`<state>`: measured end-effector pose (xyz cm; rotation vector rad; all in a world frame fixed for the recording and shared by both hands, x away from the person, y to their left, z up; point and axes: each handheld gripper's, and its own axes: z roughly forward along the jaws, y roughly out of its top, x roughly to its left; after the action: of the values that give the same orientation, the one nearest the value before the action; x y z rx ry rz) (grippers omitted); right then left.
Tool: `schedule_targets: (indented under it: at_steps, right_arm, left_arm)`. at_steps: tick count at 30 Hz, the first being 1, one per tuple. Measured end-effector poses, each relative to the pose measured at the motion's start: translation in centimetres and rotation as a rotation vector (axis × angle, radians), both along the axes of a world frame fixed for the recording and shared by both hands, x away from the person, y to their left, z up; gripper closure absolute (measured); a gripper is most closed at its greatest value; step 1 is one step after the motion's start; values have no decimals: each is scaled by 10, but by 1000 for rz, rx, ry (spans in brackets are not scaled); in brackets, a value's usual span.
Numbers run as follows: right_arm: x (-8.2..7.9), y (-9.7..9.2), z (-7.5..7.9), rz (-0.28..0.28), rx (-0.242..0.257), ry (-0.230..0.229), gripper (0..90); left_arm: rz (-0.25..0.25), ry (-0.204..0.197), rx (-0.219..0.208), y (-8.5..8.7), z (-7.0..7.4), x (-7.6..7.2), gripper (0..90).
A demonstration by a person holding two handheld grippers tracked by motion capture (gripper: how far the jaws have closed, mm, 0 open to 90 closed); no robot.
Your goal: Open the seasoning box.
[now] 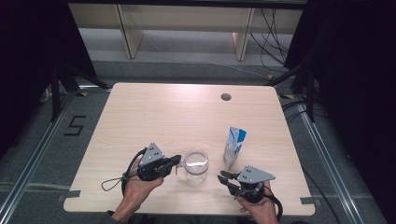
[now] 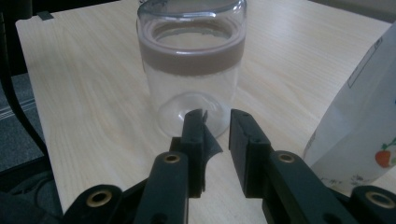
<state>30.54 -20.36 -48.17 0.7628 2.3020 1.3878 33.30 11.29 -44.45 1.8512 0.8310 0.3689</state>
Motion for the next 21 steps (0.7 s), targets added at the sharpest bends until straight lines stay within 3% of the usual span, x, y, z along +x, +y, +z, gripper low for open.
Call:
schedule_targets:
  at_steps: [5,7,9,11,13,15,17,19,21]
  right_arm:
    - [4,3,2,8,7,17,795]
    - [5,5,2,4,7,-3,811]
    - [7,7,3,26,18,18,822]
    - [8,8,4,15,6,-9,832]
    - [9,10,4,21,11,21,831]
    - [11,10,4,14,7,-10,832]
    - [11,11,5,16,18,13,838]
    - [14,12,8,15,31,-24,843]
    - [16,13,12,31,25,-41,849]
  left_arm:
    - [6,6,-9,-1,-1,-1,894]
    - [6,2,-3,0,-1,-1,894]
    - [4,6,-4,0,-1,-1,894]
    - [0,2,-9,0,-2,0,894]
    - [-1,1,6,0,-2,-1,894]
    - [0,2,-1,0,-3,0,894]
    - [7,10,-15,-1,-3,-1,894]
    - [3,1,4,0,-2,-1,894]
    - [0,-2,-6,0,-3,0,894]
